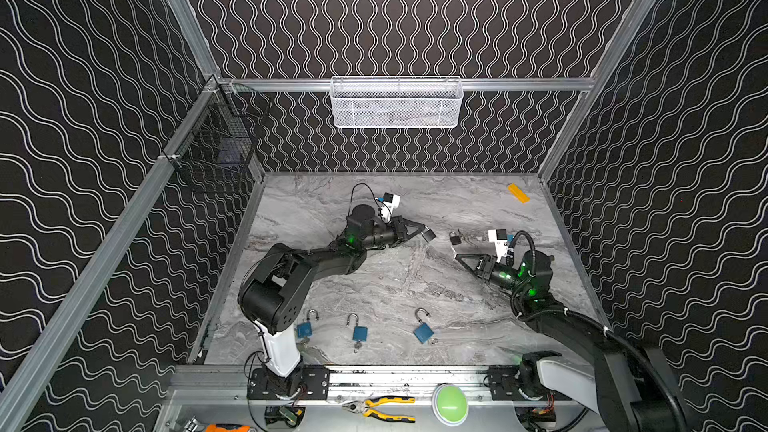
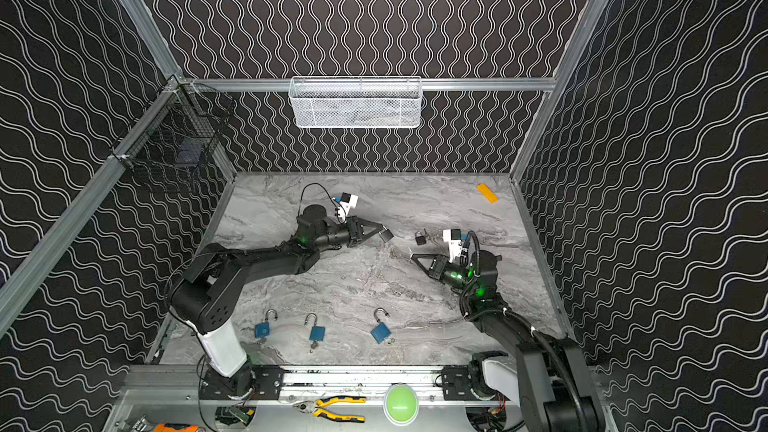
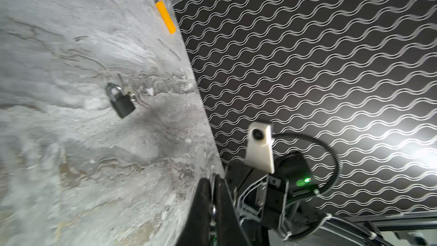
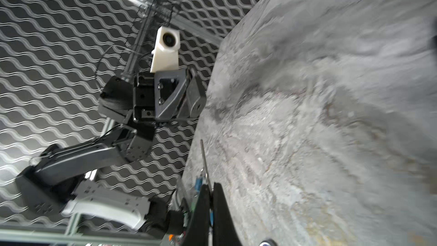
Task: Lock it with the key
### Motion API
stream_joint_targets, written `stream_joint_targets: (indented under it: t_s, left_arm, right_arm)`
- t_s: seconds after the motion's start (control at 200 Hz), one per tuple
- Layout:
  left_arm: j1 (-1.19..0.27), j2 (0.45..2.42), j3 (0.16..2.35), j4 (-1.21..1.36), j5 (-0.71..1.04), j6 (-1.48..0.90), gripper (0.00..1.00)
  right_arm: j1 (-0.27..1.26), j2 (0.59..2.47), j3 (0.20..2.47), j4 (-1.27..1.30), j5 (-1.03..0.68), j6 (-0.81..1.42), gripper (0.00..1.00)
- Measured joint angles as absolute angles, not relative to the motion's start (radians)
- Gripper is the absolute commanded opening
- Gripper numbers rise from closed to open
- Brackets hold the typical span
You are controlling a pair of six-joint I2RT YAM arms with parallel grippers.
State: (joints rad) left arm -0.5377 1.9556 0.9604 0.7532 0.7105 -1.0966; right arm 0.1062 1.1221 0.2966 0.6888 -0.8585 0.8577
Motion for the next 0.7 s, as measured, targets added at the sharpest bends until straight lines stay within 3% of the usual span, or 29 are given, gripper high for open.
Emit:
stream_joint_targets:
  t_s: [0.38, 0.701]
  left_arm:
    - [-0.521, 2.118, 1.324, 0.125, 0.735, -0.749, 0.00]
    - [-0.514, 2.365, 1.608, -0.158, 0.744, -0.571, 0.00]
  right_arm:
    - [-0.039, 1.062, 0.479, 0.150, -0.782, 0.643, 0.00]
    - [-0.066, 1.140, 0.543, 0.006, -0.749, 0.556, 0.00]
